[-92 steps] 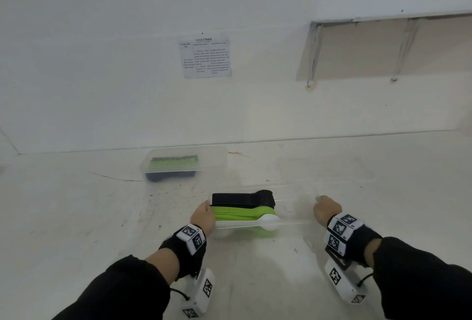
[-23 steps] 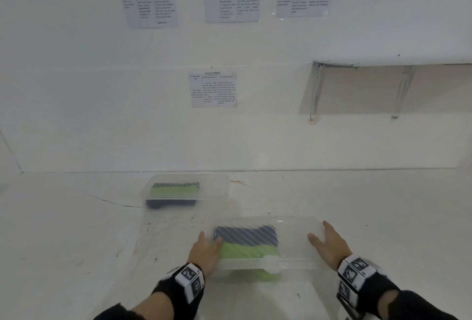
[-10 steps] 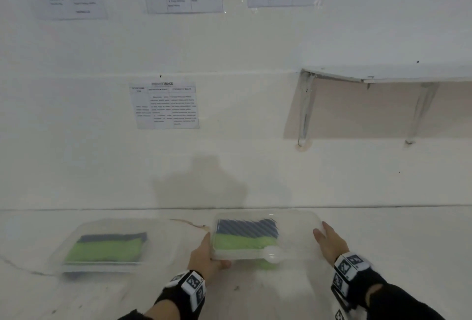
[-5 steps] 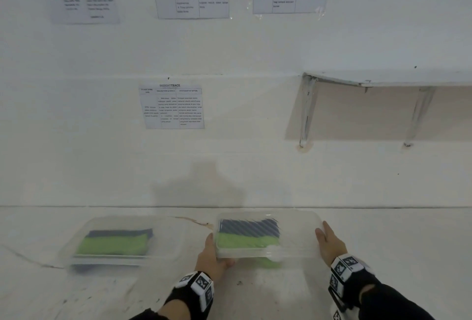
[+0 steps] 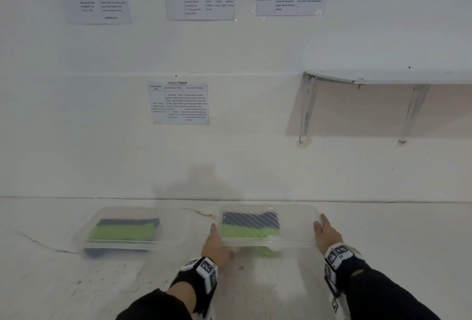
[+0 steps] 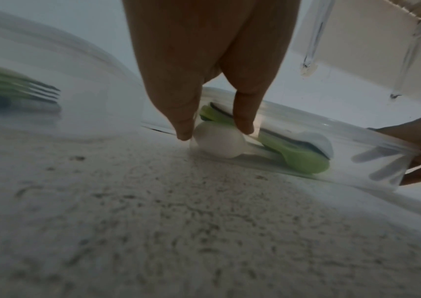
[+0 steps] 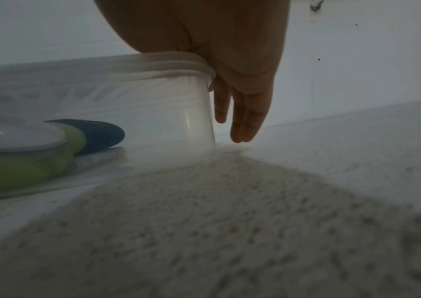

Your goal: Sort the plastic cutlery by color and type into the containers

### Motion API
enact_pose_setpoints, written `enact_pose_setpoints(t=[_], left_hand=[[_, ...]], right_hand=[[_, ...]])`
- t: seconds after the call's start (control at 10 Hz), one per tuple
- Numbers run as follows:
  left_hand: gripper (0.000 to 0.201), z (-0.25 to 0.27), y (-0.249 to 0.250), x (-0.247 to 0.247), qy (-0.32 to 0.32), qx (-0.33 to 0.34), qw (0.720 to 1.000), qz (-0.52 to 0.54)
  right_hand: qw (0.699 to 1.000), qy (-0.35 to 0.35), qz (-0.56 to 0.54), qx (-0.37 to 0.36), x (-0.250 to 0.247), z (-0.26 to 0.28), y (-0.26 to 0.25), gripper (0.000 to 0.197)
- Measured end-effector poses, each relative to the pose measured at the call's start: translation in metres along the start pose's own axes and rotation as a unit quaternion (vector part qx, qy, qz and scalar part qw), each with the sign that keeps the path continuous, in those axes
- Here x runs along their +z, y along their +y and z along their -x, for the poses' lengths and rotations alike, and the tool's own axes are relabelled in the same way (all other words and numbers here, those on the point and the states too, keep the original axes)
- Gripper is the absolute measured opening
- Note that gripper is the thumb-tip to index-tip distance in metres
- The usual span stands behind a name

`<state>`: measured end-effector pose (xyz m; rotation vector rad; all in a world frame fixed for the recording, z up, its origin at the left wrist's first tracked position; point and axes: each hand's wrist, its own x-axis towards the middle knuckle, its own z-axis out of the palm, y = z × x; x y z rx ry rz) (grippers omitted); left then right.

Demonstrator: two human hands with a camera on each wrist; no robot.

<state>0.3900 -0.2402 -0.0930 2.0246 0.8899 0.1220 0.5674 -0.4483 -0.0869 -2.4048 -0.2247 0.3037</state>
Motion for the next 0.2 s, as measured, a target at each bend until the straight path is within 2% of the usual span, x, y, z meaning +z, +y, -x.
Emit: enact_pose_setpoints(t=[0.2], left_hand=[[0.099, 0.022, 0.010, -0.004, -0.017, 0.012, 1.000, -0.005]], right_hand=[[0.998, 0.000, 0.057, 0.003, -0.001, 0.011, -0.001, 0.059]])
